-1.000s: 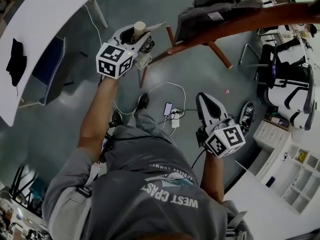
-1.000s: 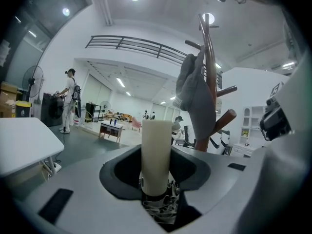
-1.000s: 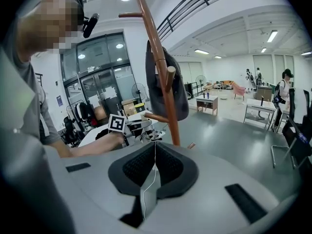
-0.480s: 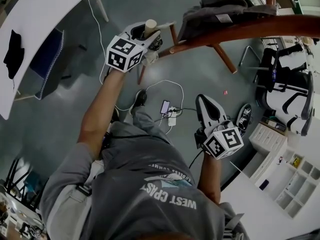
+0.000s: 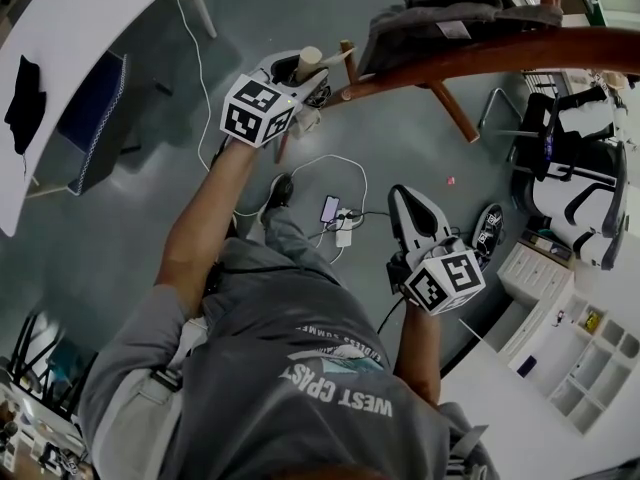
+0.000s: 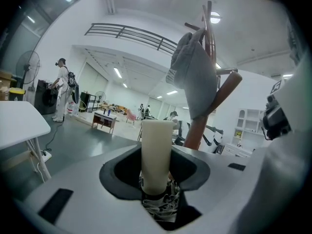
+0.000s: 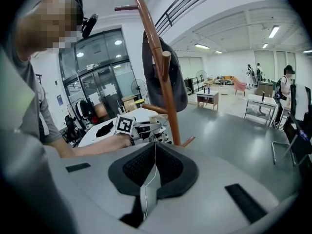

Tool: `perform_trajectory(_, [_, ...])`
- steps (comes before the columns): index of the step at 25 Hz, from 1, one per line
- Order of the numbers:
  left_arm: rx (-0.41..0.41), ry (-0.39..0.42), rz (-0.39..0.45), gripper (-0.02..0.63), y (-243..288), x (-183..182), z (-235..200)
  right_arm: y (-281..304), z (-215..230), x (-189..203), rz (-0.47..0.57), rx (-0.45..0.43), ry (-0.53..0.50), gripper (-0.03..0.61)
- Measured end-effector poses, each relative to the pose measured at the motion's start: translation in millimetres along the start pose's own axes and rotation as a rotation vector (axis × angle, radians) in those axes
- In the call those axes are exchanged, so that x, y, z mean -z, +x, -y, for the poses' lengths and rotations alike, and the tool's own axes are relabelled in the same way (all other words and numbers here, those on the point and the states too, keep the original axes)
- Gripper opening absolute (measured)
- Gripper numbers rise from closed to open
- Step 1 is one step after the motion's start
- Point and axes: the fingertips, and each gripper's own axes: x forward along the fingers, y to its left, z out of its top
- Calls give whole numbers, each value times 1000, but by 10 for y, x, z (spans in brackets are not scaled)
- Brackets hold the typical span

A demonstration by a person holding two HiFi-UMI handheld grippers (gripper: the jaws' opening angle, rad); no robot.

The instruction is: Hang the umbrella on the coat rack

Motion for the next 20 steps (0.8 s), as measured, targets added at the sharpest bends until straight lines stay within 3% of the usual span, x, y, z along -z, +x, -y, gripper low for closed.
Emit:
perform_trajectory(7, [18,-2,-39,165,-14,198,69,22,-33,18,-2,-5,-1,28])
perform_trajectory(20, [61,29,-196,166,103,729,138,-18,-97,69,-2,4,3,28])
